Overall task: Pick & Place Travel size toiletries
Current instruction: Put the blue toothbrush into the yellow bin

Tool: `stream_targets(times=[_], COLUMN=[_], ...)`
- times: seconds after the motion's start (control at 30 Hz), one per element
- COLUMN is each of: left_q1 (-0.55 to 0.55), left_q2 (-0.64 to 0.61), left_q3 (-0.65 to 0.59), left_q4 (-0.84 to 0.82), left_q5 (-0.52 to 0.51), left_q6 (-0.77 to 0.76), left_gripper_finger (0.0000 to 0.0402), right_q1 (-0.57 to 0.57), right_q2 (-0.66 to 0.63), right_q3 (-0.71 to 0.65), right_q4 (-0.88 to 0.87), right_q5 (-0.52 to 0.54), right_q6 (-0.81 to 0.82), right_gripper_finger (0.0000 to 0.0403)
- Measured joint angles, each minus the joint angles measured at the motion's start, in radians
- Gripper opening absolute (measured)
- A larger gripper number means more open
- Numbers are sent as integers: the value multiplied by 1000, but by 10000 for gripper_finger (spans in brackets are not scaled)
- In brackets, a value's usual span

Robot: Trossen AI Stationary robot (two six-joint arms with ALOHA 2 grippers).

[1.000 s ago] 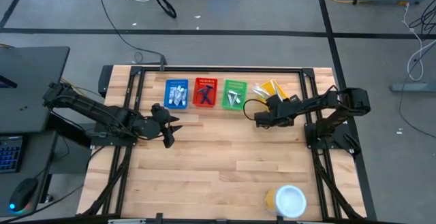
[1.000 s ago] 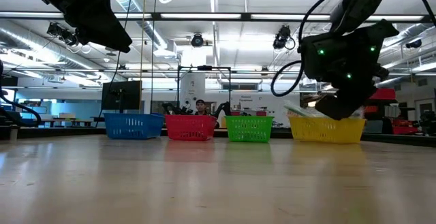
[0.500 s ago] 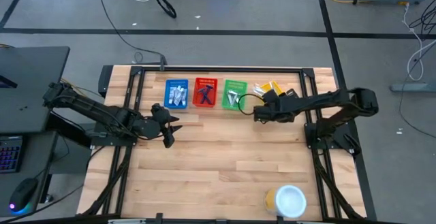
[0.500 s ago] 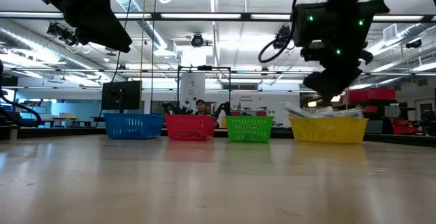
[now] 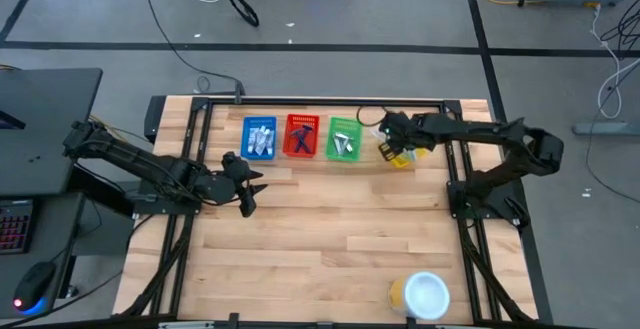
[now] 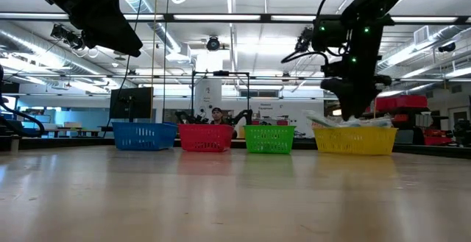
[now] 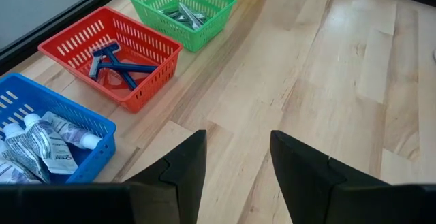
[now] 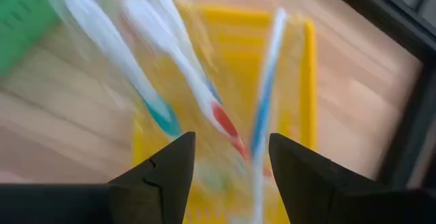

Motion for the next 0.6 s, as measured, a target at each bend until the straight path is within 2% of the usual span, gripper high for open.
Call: stream_targets(times=[0.07,0.17,0.37,0.6], left_q1=[0,0,0,0], left_q2=[0,0,0,0], left_q3=[0,0,0,0], left_q4=[0,0,0,0], left_q5=[0,0,0,0], left_q6=[0,0,7,8], left_gripper_finger=[171,171,171,171], right_q1=[-30,-61,-102,-115], right_q2=[0,0,0,0], right_q3=[0,0,-4,-75], right_q4=[54,84,87,138], right_q5=[-30,-20,-9,-11], right_q6=[-41,-81,-86,-83], right_gripper_finger=[197,197,197,181])
